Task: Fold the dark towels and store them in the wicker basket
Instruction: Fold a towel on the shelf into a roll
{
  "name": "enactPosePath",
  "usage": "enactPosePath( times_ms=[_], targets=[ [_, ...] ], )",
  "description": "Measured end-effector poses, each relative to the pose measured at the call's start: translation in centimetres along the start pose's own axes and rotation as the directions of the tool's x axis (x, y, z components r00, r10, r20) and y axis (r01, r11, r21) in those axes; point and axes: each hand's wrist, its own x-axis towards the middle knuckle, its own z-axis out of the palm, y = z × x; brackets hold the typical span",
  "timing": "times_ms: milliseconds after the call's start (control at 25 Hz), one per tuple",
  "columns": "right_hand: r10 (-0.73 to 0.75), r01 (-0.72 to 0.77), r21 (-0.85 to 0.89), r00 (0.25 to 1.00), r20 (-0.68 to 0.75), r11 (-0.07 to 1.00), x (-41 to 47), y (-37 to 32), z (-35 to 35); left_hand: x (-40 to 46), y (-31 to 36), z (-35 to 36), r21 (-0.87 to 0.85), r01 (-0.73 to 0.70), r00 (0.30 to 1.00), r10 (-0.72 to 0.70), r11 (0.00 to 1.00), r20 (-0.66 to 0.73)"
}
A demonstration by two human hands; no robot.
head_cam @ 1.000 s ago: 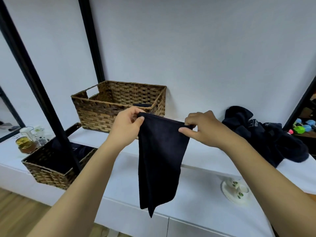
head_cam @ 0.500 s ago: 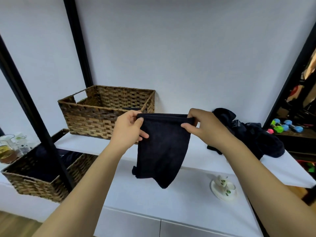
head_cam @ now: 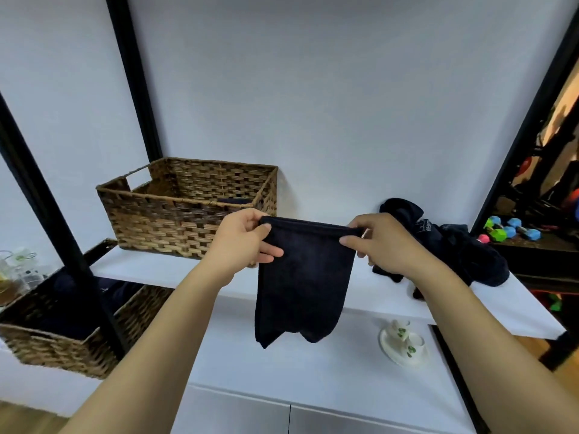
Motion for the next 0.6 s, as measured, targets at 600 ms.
enactPosePath(
  times_ms=[600],
  targets=[
    [0.123,0.134,0.855,0.967,-0.224,0.501,7.1,-3.9,-6.4,9.5,9.6,2.8,-0.321,-0.128,0.989,0.144,0.938,0.028]
  ],
)
